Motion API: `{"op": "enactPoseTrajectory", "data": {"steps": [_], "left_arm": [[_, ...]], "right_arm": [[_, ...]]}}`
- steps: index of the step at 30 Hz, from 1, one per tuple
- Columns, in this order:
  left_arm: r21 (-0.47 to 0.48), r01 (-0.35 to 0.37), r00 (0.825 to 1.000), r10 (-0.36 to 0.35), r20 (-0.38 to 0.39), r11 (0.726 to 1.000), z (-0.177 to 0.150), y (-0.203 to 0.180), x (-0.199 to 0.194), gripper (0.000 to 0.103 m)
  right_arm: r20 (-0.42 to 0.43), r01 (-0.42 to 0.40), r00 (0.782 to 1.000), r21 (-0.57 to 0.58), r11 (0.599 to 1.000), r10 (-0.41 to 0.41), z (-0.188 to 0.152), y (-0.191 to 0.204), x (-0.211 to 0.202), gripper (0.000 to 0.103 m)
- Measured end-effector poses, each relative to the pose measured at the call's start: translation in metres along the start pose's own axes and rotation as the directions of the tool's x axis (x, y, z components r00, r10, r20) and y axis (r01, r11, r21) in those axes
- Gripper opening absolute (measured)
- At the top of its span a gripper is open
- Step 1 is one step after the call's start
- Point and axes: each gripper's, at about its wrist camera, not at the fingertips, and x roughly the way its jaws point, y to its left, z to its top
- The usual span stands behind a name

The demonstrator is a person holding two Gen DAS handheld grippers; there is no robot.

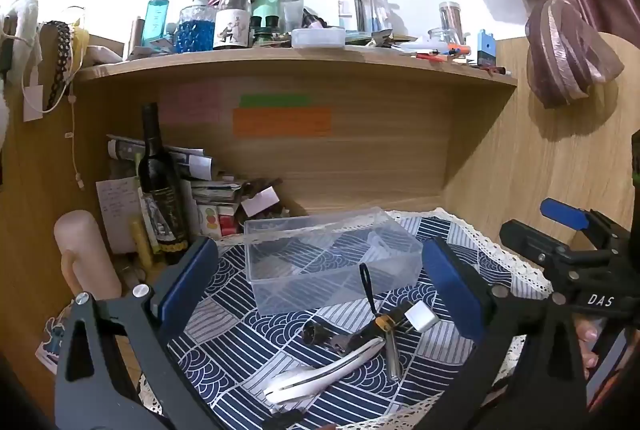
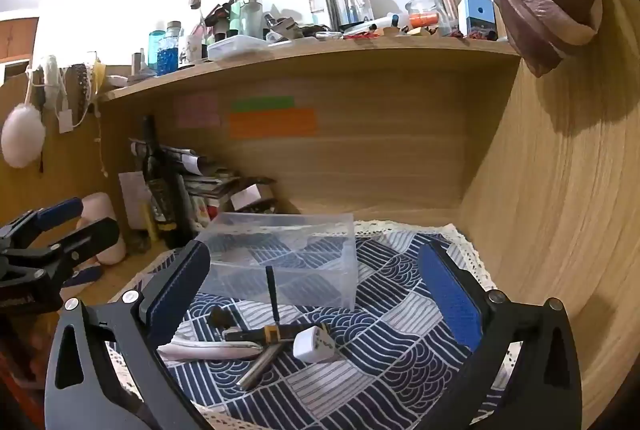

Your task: Organize rigid objects

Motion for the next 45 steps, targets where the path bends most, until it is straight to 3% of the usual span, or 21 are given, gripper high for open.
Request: {"op": "enactPoseTrajectory", "data": {"steps": [45], "left_arm": [[0.0,0.008,1.0,-0.008,-0.01,1.0,0.006,-0.006,-0.001,0.103]], "right_arm": [[0.021,-0.017,1.0,-0.02,1.0,0.017,0.004,0.013,-0.006,0.103]]}}
